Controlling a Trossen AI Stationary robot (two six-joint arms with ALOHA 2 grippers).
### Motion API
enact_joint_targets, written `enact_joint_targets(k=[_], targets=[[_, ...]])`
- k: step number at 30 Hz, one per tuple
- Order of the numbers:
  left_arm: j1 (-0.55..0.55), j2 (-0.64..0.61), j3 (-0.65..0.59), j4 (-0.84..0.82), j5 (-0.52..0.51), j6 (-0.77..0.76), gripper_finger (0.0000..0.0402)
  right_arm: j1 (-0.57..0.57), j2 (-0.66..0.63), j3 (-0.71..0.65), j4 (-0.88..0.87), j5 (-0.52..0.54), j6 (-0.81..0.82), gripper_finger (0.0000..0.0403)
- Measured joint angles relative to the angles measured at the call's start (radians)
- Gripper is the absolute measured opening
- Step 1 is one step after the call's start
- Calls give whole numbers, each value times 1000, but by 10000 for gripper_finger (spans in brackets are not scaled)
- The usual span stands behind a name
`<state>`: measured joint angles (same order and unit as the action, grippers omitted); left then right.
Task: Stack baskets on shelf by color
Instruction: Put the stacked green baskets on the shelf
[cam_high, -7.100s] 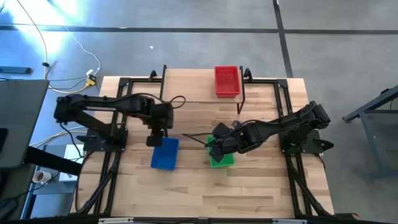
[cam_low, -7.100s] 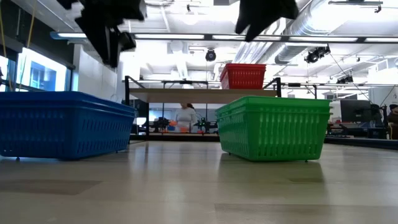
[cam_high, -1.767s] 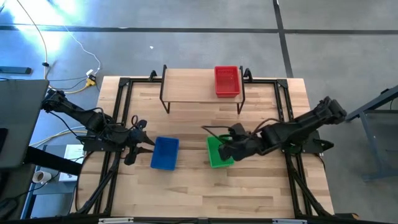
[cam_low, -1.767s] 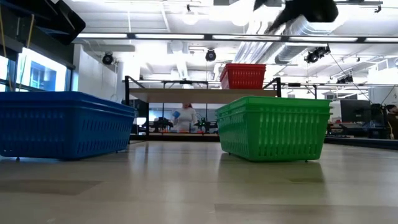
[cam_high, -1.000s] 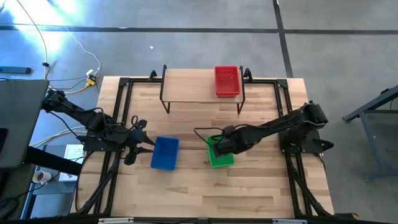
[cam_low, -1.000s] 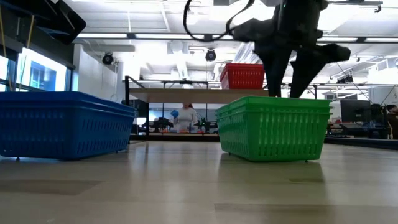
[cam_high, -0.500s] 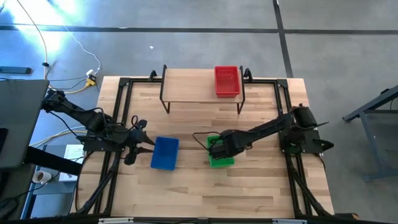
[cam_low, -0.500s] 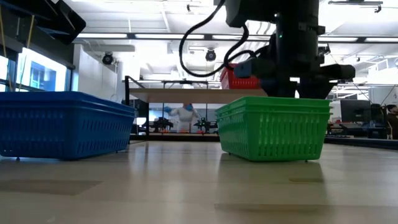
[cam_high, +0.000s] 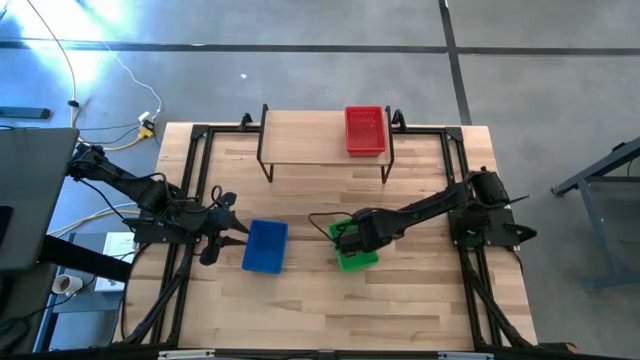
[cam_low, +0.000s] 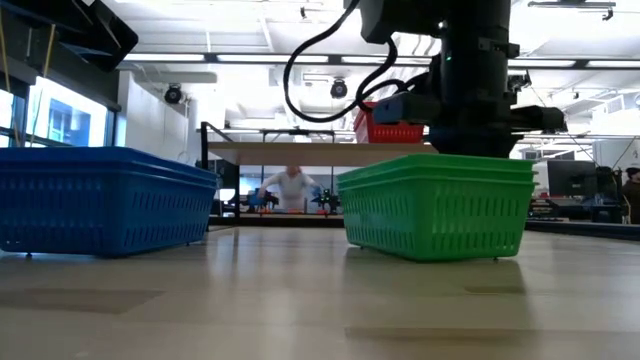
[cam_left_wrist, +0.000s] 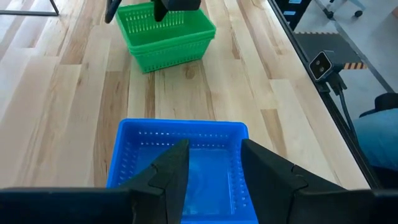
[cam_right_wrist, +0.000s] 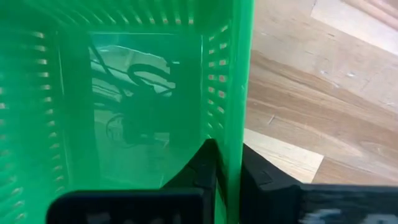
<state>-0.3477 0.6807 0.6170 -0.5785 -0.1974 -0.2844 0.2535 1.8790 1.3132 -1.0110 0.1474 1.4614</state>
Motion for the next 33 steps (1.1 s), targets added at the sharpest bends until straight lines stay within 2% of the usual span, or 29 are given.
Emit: enact_joint_targets(k=[9,21,27,33], targets=[[0,0,0,0,0,0,136,-5,-12,31,-4,-4,-11,5],[0,0,0,0,0,18,136,-26,-14,190,-48,88,-124,1],[0,0,0,0,0,18,136,-73,-14,279,-47,92,-228,1],[0,0,0,0,-3,17,136,-133,-14,411,-46,142,-353,1]])
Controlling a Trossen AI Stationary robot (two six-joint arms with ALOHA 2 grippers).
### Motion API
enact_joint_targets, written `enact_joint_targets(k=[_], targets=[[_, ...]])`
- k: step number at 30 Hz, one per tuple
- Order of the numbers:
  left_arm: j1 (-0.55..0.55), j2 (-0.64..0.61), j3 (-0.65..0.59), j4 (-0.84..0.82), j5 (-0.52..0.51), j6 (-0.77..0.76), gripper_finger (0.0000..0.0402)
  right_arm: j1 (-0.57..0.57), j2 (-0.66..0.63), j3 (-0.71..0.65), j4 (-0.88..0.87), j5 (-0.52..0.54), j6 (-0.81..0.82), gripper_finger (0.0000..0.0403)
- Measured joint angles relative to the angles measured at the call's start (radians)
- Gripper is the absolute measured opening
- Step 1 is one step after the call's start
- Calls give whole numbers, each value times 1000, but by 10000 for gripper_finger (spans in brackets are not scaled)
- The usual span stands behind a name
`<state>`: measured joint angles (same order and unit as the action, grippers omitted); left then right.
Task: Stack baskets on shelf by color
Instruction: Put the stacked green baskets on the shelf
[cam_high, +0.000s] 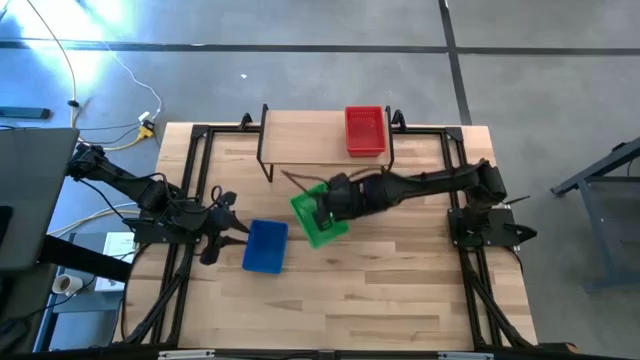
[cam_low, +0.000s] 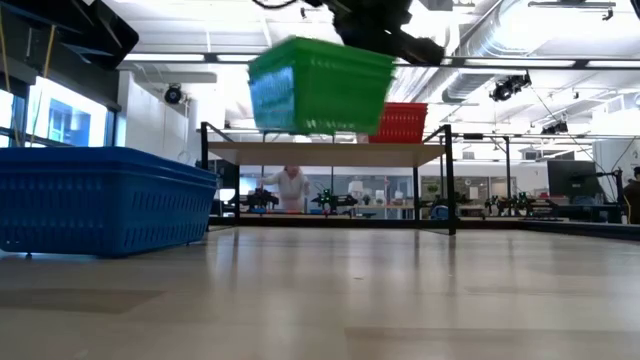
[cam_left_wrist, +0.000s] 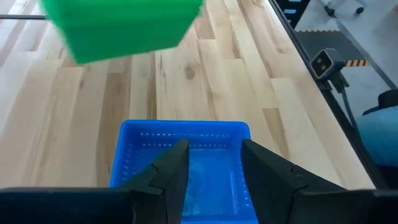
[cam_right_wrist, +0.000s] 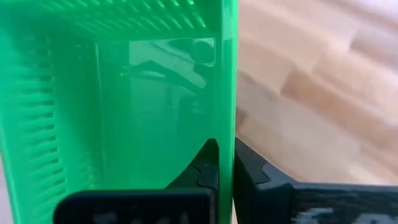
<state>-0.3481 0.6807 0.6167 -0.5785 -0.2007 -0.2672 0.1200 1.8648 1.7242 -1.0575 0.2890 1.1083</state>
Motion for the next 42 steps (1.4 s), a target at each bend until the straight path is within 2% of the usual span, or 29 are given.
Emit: enact_joint_targets(k=[11,18,25,29,35,42], targets=[[0,0,0,0,-69,-18,136,-182,0,188,0,7,-186,0],[0,0,0,0,-72,-18,136,-330,0,286,105,-26,-277,0],[0,0,0,0,-72,-18,136,-457,0,328,212,-107,-273,0],[0,0,0,0,-72,-18,136,-522,0,338,226,-166,-203,0],[0,0,0,0,-72,-18,136,-573,0,350,290,-246,-210,0],[0,0,0,0,-72,-18,136,-583,0,397,241,-239,-252,0]])
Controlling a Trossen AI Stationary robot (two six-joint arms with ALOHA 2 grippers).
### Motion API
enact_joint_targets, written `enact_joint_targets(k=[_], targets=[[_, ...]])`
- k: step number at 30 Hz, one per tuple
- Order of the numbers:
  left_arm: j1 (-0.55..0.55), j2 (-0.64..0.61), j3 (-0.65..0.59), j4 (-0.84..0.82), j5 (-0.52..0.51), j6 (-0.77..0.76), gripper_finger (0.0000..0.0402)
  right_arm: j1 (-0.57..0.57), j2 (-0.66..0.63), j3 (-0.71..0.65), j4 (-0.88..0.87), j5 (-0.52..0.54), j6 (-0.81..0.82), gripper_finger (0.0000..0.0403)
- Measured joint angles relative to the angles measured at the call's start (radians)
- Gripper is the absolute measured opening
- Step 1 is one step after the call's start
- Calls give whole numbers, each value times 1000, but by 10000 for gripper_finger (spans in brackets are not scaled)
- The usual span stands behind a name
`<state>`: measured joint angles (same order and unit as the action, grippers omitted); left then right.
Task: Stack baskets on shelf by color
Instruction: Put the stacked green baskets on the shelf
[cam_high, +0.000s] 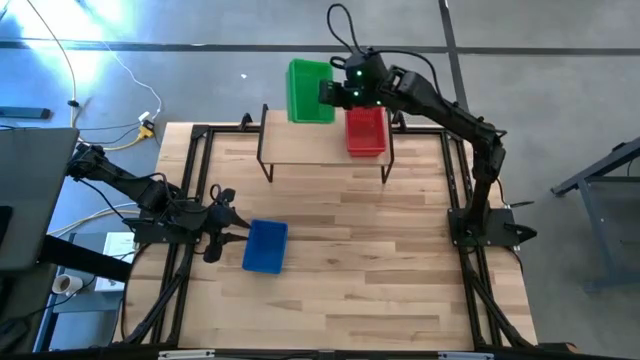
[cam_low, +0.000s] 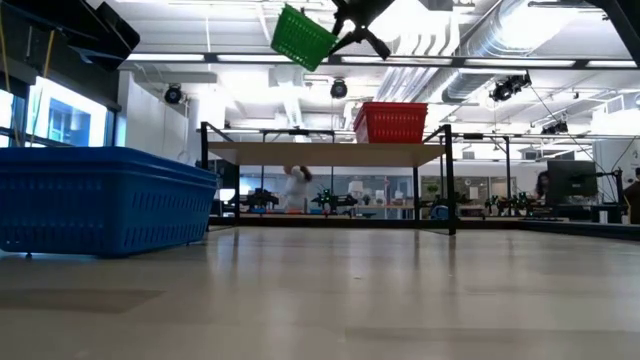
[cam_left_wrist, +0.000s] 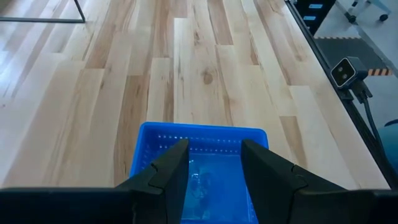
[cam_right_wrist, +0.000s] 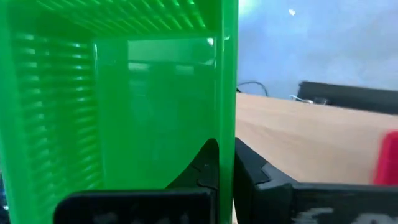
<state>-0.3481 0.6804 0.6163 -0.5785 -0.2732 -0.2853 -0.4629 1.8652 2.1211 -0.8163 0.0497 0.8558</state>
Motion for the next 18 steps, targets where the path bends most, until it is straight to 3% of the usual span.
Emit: enact_joint_targets(k=[4,18], targets=[[0,0,0,0,-7,0,136,12,1,-3,-124,8,24,0],[0,0,0,-1,-1,-27,136,33,73,-94,-183,-31,176,0]])
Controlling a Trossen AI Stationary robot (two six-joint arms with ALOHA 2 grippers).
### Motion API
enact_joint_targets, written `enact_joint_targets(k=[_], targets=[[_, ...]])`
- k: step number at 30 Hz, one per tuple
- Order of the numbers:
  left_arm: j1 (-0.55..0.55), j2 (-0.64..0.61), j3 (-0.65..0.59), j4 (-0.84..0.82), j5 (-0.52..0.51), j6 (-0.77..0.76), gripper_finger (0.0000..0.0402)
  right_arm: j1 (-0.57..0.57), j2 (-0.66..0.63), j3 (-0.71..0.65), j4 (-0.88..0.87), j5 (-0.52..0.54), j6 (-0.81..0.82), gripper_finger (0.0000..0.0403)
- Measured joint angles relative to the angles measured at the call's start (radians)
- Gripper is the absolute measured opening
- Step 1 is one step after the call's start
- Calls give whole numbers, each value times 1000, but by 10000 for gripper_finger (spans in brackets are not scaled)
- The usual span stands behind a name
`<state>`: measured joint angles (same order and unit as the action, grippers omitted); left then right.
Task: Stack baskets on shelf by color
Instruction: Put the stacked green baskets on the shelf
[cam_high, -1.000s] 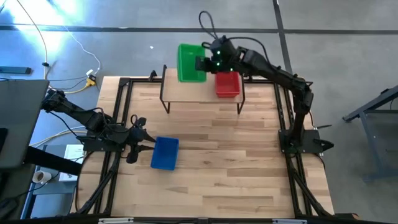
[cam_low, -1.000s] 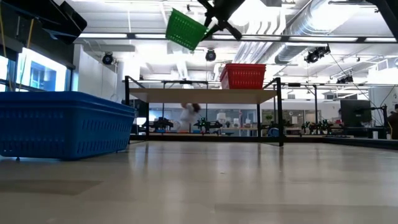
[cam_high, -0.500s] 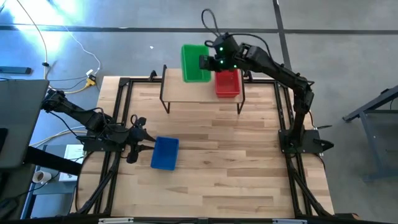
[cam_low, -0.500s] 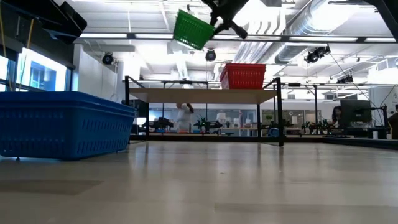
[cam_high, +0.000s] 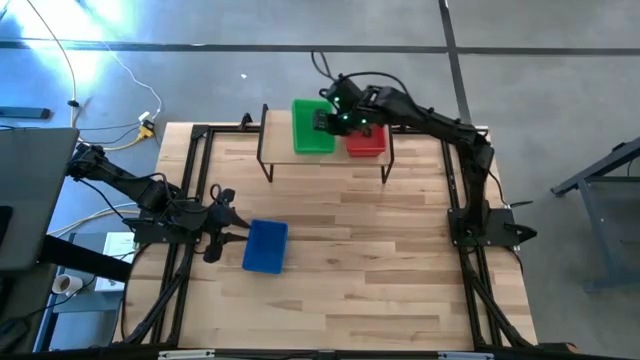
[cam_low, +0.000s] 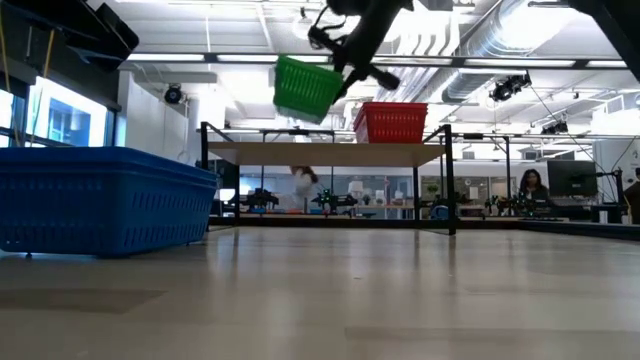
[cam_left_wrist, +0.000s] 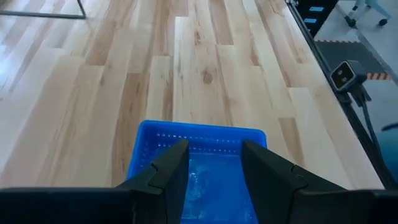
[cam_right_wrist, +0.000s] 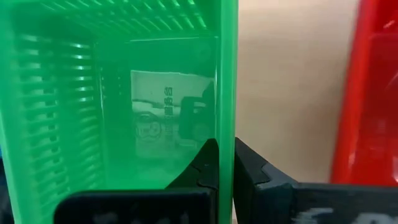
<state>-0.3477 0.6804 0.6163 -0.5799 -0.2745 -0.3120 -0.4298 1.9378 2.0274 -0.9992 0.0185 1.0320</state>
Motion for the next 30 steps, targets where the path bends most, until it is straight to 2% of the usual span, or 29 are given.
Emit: enact_joint_targets(k=[6,16,23,30], targets=[[0,0,0,-10,9,-3,136,-9,53,-1,-16,-27,8,0],[0,0,0,-11,9,0,136,-33,55,-1,-140,-13,25,0],[0,0,0,-30,2,1,136,-38,55,-1,-134,-8,20,1],[0,0,0,-30,2,1,136,-42,55,-1,-134,0,26,30]])
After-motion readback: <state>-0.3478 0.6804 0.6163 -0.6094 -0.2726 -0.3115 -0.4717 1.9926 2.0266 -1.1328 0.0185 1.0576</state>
